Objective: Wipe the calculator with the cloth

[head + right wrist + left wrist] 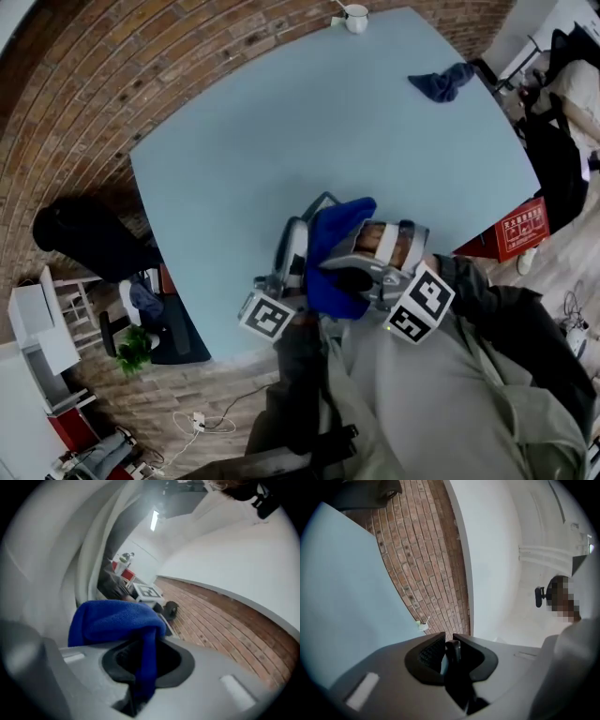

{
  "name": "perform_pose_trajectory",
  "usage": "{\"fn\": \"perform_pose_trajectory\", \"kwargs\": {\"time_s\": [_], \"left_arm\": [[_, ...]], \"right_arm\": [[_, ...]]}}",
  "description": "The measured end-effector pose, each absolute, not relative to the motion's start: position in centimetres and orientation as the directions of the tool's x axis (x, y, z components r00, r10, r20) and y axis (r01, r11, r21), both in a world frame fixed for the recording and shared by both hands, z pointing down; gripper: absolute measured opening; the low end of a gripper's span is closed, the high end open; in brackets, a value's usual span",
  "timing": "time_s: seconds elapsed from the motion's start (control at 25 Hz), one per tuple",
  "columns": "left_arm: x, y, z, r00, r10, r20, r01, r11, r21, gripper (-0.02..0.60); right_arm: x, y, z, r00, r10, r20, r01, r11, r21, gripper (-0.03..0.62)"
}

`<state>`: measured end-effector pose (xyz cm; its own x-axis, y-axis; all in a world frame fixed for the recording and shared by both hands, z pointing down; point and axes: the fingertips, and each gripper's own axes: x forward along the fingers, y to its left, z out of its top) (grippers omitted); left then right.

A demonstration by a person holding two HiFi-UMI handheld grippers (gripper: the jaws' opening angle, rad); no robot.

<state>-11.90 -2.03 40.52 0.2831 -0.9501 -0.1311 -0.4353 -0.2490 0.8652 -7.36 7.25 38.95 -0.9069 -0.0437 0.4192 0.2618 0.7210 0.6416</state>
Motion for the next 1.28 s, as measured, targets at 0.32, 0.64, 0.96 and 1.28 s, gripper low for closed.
{"fn": "perform_pose_trajectory", "kwargs": {"time_s": [0.32,0.64,0.96,1.28], "left_arm": [[-13.0,-1.0,40.6,0.237,-0.948,-0.211,-0.333,-0.283,0.899,0.037],[-14.3,-0.7,41.9,0.192,-0.969,-0.159,-0.419,-0.227,0.879,0.038],[-16.1,0.0,43.1,0.172,-0.966,-0.192,-0.417,-0.248,0.874,0.043],[-19.1,-4.5,50.5,0.248,-0.959,-0.137,-0.434,-0.237,0.869,0.043]], "right_arm": [[-6.4,2.6,40.7,-0.862,-0.189,0.47,0.205,0.718,0.665,0.052],[-6.7,5.5,41.2,-0.843,-0.132,0.522,0.258,0.752,0.607,0.052],[-5.9,1.1,43.7,-0.808,-0.24,0.538,0.14,0.81,0.57,0.052],[-2.8,-7.4,55.3,-0.685,-0.378,0.623,-0.301,0.925,0.231,0.054]]}}
